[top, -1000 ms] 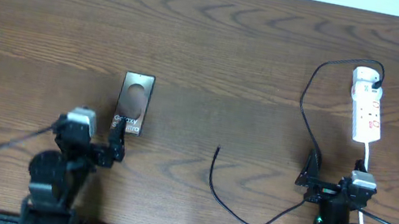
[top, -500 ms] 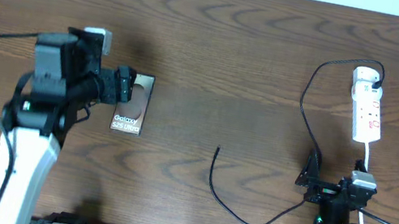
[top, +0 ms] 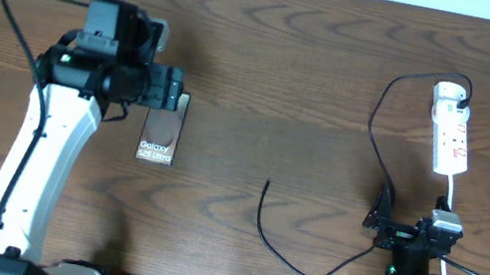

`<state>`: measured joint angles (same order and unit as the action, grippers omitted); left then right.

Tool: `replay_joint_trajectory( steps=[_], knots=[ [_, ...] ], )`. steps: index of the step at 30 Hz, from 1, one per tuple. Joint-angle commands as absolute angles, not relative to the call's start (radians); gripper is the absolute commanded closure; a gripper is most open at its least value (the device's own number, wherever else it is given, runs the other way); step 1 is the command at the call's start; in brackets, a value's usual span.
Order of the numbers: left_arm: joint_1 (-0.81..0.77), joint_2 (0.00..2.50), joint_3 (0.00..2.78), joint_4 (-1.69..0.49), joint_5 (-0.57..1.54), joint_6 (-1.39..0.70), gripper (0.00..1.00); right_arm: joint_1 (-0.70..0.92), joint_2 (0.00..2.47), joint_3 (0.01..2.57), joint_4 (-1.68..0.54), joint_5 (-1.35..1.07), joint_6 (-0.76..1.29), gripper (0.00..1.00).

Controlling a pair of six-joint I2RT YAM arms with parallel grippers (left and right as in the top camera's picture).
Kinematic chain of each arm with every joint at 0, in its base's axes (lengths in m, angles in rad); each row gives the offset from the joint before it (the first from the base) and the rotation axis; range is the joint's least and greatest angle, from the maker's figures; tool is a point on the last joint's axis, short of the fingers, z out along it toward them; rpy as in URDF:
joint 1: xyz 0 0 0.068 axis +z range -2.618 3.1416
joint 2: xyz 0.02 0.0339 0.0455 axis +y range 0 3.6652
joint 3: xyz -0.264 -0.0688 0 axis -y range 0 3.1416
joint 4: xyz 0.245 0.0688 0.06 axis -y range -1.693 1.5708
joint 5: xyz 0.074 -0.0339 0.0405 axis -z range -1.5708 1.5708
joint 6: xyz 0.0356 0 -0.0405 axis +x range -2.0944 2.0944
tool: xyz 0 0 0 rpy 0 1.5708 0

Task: Plug charger to phone and switch on socket
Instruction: 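Move the left gripper forward over the silver Galaxy phone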

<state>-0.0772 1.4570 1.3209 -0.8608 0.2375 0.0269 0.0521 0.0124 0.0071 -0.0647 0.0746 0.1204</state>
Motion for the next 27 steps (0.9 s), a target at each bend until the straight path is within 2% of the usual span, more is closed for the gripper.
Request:
replay_joint_trajectory(
  steps=[1,8,27],
  knots=[
    [-0.098,1.509,1.385,-0.924,0.212,0.053,0.14,0.060,0.007,0.006,-0.069,0.070,0.107,0.01],
    [-0.098,1.569,1.390,-0.964,0.199,0.060,0.14,0.060,0.007,0.006,-0.070,0.070,0.107,0.01],
    [-0.098,1.591,1.357,-0.846,0.154,0.059,0.14,0.060,0.007,0.006,-0.070,0.070,0.107,0.01]
  ],
)
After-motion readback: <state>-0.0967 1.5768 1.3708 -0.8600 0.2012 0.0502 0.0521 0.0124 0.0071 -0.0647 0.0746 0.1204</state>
